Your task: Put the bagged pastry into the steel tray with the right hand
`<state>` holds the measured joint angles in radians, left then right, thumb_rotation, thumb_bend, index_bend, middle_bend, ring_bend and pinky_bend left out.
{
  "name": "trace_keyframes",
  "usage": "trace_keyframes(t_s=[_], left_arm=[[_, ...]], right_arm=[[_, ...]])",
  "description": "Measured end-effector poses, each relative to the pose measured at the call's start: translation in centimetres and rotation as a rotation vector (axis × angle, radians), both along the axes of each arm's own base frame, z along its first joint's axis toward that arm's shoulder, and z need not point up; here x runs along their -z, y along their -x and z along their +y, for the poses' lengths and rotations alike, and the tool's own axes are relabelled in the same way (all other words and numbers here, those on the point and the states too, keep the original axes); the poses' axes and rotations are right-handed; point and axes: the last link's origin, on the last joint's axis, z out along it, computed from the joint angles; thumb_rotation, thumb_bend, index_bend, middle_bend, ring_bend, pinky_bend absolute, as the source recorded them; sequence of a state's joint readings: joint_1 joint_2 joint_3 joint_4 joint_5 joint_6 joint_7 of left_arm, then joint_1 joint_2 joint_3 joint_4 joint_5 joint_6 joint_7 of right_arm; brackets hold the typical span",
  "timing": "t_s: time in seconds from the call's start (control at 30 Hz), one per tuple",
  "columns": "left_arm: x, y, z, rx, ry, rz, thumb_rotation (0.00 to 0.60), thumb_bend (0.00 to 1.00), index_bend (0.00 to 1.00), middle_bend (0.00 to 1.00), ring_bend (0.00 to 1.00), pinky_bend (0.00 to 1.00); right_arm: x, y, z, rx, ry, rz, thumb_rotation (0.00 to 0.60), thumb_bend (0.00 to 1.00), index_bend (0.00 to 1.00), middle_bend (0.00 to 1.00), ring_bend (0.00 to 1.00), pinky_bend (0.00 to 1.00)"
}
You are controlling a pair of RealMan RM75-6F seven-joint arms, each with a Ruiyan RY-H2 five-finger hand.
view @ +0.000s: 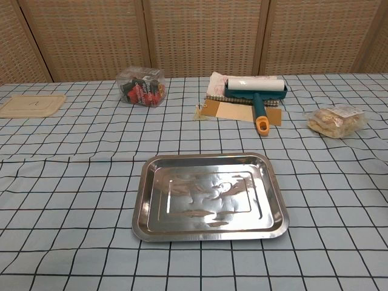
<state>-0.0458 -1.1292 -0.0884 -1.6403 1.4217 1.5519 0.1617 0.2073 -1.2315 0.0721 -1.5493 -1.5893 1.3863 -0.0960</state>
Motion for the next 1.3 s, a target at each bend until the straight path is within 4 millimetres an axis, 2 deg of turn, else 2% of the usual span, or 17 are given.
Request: trace_keyframes(t_s=[0.23, 0.5, 0.7, 0.9, 1.17, 1.3], left_arm=[[-0.2, 0.3, 0.1, -0.014, -0.007, -0.001, 0.6, 0.0, 0.0, 0.0, 0.0, 0.0], [-0.1, 0.9, 0.5, -0.038, 0.004, -0.007, 0.6, 0.0, 0.0, 0.0, 0.0, 0.0], [0.0, 1.5, 0.9, -0.066, 0.013, -0.006, 0.6, 0.0, 0.0, 0.0, 0.0, 0.0], [-0.2, 1.8, 1.2, -0.076, 0.004, -0.005, 0.6, 0.0, 0.0, 0.0, 0.0, 0.0], [-0.3, 1.6, 1.1, -0.073, -0.001, 0.0, 0.6, 0.0, 0.0, 0.0, 0.0, 0.0], [-0.2, 1.3, 1.1, -0.064, -0.003, 0.006, 0.6, 0.0, 0.0, 0.0, 0.0, 0.0]], right_arm=[[1.7, -2.0, -5.6, 0.039, -0.097, 0.043, 0.6, 0.13, 0.07, 0.0, 0.0, 0.0], [4.1, -5.1, -12.1, 0.079, -0.117, 0.073, 0.6, 0.13, 0.09, 0.0, 0.0, 0.0], [5.4, -5.4, -15.7, 0.143, -0.117, 0.114, 0.6, 0.13, 0.12, 0.0, 0.0, 0.0], [6.6, -4.4, -17.9, 0.215, -0.127, 0.161, 0.6, 0.15, 0.13, 0.0, 0.0, 0.0], [8.1, -3.4, -19.9, 0.268, -0.145, 0.212, 0.6, 0.15, 0.14, 0.0, 0.0, 0.0], [8.6, -2.9, -20.8, 0.287, -0.145, 0.229, 0.6, 0.18, 0.18, 0.01, 0.0, 0.01]])
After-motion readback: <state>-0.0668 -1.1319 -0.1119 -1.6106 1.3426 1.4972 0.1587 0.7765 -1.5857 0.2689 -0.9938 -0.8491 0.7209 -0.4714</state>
